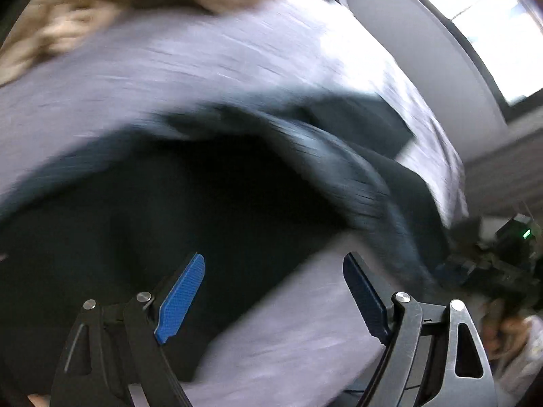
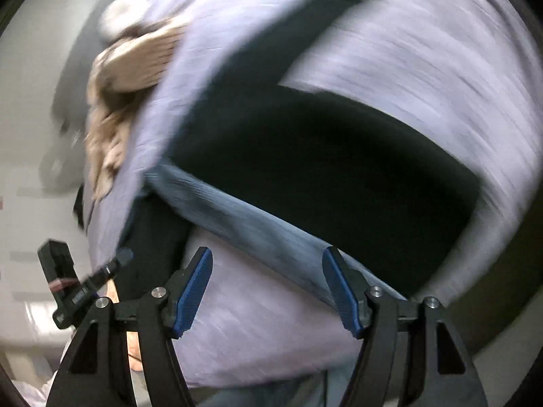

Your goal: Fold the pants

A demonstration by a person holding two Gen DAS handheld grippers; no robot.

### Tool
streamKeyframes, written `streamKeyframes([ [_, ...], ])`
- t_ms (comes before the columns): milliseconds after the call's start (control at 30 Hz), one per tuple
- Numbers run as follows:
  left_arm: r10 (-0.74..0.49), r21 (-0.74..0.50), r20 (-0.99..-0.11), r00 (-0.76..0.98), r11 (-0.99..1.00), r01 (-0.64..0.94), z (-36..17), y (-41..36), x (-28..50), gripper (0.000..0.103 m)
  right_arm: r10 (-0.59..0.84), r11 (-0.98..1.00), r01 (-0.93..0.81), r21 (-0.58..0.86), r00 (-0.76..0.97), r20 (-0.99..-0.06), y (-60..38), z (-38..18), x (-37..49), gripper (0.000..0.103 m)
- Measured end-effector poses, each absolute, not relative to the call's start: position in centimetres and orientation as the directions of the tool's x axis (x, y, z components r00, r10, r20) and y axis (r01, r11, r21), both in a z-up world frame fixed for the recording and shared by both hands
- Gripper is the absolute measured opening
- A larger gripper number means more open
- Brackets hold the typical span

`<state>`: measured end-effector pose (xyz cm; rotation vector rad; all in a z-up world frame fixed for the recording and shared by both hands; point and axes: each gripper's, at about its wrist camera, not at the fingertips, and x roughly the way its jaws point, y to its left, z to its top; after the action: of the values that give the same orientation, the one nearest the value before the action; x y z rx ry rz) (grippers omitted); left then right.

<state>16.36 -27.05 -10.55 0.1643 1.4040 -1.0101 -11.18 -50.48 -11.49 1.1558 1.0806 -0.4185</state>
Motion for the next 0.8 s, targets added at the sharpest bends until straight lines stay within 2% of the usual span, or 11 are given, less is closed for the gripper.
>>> streamKeyframes([
  [167,-0.455,-0.488,-0.858,-0.239,0.577,0.654,-12.7,-33.6,13.2,0.085,0.269,0.266,0.808,0.525,0.461,-0.846,-51.3,-15.1,-17.2,0.071],
  [300,-0.459,-0.501,-0.852,-0.251,0.580,0.642,-12.9,-35.1,11.6,0.085,0.341,0.189,0.764,0.617,0.538,-0.771,-51.9,-17.4,-17.8,0.070],
  [333,-0.457,-0.501,-0.854,-0.251,0.586,0.638,-13.0,-35.5,11.8,0.085,0.364,0.168,0.742,0.649,0.565,-0.740,-51.9,-18.1,-17.6,0.065],
  [400,-0.453,-0.501,-0.855,-0.252,0.598,0.626,-13.3,-35.8,12.1,0.085,0.424,0.108,0.705,0.701,0.605,-0.674,-52.5,-19.5,-17.9,0.042],
  [433,-0.451,-0.500,-0.856,-0.251,0.604,0.621,-13.3,-35.9,12.2,0.084,0.443,0.090,0.706,0.703,0.604,-0.663,-52.6,-20.0,-17.8,0.020],
  [500,-0.440,-0.486,-0.865,-0.242,0.615,0.621,-13.0,-36.1,12.5,0.065,0.462,0.042,0.677,0.735,0.639,-0.615,-52.9,-19.8,-17.2,0.018],
  [567,-0.458,-0.510,-0.852,-0.253,0.615,0.602,-12.3,-36.5,13.0,0.061,0.466,0.032,0.615,0.788,0.688,-0.556,-53.9,-18.0,-16.2,0.016],
  [733,-0.457,-0.447,-0.877,-0.150,0.662,0.602,-9.9,-37.9,14.8,0.062,0.441,0.059,0.504,0.862,0.761,-0.475,-59.6,-12.5,-12.5,0.014],
  [800,-0.459,-0.423,-0.882,-0.104,0.678,0.601,-8.9,-38.3,15.5,0.078,0.433,0.087,0.462,0.882,0.780,-0.451,-63.2,-10.4,-9.5,0.013],
])
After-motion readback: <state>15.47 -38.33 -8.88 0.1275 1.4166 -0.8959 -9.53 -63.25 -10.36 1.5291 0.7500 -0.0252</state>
